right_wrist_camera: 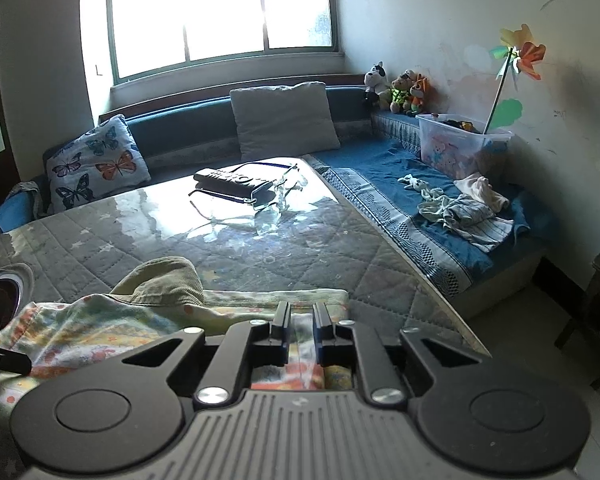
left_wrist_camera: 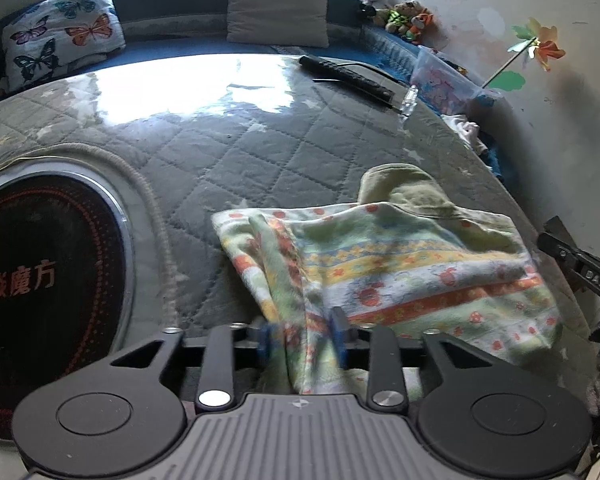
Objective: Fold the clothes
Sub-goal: 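Lower the folded shirt onto the table and open both grippers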
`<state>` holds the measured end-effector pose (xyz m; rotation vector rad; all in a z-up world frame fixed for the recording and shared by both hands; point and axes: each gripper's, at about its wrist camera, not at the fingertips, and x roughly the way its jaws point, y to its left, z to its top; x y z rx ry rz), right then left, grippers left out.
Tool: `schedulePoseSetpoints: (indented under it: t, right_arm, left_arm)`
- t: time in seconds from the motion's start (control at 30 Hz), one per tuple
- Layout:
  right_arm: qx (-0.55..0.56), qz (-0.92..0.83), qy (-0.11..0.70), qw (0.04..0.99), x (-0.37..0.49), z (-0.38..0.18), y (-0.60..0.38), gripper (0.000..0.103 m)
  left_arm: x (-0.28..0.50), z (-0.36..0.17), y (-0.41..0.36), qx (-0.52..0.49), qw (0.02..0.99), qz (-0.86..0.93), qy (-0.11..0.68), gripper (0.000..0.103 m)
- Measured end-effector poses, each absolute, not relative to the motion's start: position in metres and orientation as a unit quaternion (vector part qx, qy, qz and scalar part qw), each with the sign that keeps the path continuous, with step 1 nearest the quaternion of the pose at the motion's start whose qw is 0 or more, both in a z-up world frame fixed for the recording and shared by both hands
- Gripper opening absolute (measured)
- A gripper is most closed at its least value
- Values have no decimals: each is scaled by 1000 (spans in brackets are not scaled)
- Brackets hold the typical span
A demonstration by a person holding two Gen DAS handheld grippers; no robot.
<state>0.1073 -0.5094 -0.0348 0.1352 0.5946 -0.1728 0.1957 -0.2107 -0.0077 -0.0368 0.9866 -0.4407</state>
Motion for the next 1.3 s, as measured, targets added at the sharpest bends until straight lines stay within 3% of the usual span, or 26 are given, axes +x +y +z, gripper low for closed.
schedulePoseSetpoints:
  t: [0.03, 0.1, 0.17, 0.27, 0.47, 0.6, 1.03, 1.3]
  right_arm:
    - [67, -83, 292, 950, 106, -34, -508, 15]
    - [66, -74, 294, 951, 104, -34, -504, 33]
    - [63, -62, 295, 952, 101, -34, -497, 36]
    - [59, -41, 298, 952, 95, -35, -484, 50]
    - [45, 1, 305, 951, 80, -38, -458, 66]
    - [20, 20, 308, 951, 70, -42, -436, 73]
    - [-26, 36, 325, 944, 61, -61, -410, 75]
    - [-23, 37, 322, 946, 58, -62, -406, 85]
  left_arm:
    - [195, -8, -210, -16, 858, -208, 469, 48]
    - [193, -9, -207, -13, 860, -204, 467, 54]
    - [191, -10, -205, -10, 862, -201, 466, 58]
    - [185, -11, -204, -3, 864, -200, 462, 66]
    - [169, -11, -203, 16, 871, -204, 447, 76]
    - [158, -12, -206, 37, 877, -206, 433, 78]
    - [144, -15, -213, 78, 885, -205, 411, 82]
    - [142, -18, -212, 73, 885, -201, 413, 87]
